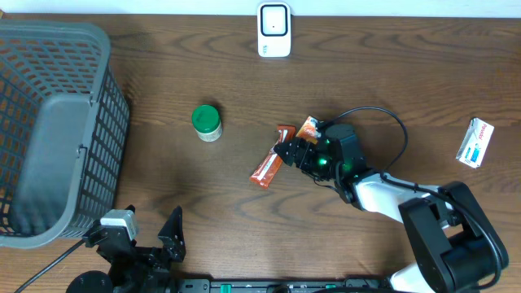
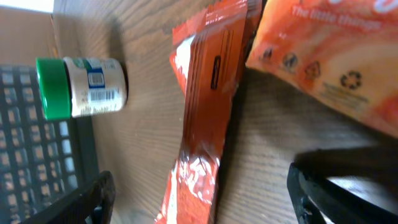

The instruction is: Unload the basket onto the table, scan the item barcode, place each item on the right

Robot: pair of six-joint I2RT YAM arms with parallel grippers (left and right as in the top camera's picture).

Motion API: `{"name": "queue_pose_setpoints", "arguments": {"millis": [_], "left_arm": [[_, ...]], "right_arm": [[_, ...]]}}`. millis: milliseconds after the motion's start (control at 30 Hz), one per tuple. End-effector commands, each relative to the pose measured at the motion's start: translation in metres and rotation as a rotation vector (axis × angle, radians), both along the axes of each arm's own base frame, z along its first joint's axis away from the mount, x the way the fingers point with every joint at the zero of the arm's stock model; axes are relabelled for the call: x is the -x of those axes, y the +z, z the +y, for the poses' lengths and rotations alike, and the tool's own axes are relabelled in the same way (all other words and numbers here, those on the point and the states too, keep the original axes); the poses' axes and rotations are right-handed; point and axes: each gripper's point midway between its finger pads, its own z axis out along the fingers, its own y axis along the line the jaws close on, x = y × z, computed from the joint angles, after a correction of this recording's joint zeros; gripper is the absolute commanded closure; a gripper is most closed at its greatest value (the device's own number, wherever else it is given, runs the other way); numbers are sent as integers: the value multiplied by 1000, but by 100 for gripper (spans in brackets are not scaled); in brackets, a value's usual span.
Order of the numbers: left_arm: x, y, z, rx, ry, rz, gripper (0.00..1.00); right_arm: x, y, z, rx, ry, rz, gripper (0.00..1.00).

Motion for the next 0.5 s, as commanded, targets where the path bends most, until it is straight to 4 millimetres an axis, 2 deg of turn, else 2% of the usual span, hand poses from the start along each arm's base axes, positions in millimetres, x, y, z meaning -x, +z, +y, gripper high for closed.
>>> {"name": "queue_pose_setpoints", "arguments": {"millis": [0,133,167,300,367,467], "left_arm": [[1,1,-2,2,-15,-5,6],[1,1,-2,2,-15,-5,6],[1,1,-2,2,-15,-5,6],[1,1,-2,2,-15,-5,6],[1,1,-2,2,-15,-5,6],[1,1,-2,2,-15,-5,6]], "right_arm": [[4,-33,-12,45,-83,112,17],[8,-58,-14,68,-85,155,20],[7,-64,-14,68,-85,156,23],[5,-88,-14,93,-82,187,44],[2,-89,-16,101,-81,165,59],[-3,-86,-19,118,-84,137,69]]}}
